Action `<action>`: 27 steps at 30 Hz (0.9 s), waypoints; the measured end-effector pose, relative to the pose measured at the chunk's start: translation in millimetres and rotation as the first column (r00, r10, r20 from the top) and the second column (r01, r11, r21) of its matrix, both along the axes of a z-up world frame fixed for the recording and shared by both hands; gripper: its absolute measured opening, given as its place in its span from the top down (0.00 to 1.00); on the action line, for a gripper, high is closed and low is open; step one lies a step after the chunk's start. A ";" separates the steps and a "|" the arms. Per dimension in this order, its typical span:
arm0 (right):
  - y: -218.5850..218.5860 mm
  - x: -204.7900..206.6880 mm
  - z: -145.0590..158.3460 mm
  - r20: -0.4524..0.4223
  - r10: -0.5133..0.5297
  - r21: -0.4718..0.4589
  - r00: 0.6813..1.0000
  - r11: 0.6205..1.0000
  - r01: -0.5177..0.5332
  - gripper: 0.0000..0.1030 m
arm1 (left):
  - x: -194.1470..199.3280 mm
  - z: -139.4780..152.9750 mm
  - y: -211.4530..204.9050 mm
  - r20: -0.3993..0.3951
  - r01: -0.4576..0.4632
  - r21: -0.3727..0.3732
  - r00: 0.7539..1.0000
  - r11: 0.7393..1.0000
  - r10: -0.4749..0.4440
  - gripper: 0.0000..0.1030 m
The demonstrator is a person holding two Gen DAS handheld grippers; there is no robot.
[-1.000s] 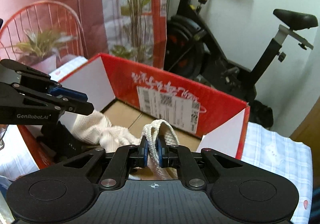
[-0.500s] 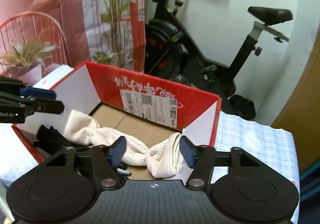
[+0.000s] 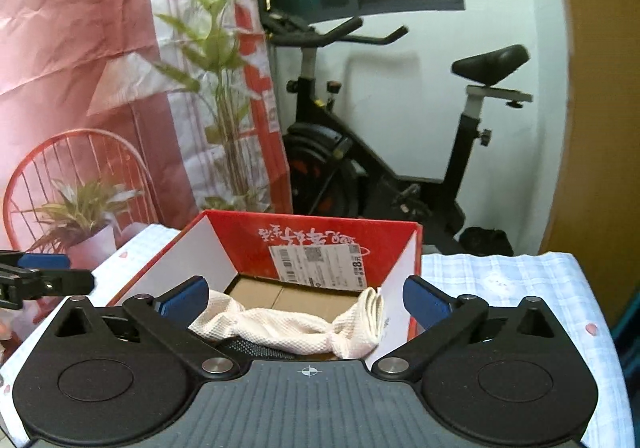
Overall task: Organize soft objects
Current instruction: 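Withdraw both tools from the box and return to the pile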
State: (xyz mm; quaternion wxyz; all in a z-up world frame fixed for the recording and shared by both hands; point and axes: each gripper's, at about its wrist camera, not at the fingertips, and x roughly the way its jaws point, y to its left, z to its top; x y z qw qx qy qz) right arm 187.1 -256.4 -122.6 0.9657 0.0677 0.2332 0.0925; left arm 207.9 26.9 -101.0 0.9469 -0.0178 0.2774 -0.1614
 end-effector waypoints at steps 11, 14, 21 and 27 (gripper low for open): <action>12.2 -63.9 -19.8 0.084 0.001 -0.086 0.996 0.996 0.007 0.00 | -53.8 -7.3 13.6 0.052 -0.051 0.045 0.997 0.998 0.049 0.00; 10.2 -76.8 -23.7 0.093 -0.038 -0.070 0.995 0.997 0.045 0.00 | -67.8 -13.0 14.9 0.057 -0.059 0.050 0.997 0.997 0.056 0.00; -0.4 -101.9 -43.5 0.085 -0.116 0.022 0.990 0.993 0.115 0.00 | -99.5 -27.7 13.8 0.078 -0.054 0.063 0.996 0.997 0.049 0.00; 6.8 -119.6 -62.6 0.084 -0.095 0.004 0.992 0.995 0.095 0.00 | -113.7 -47.1 14.8 0.043 -0.044 0.053 0.998 0.998 0.041 0.00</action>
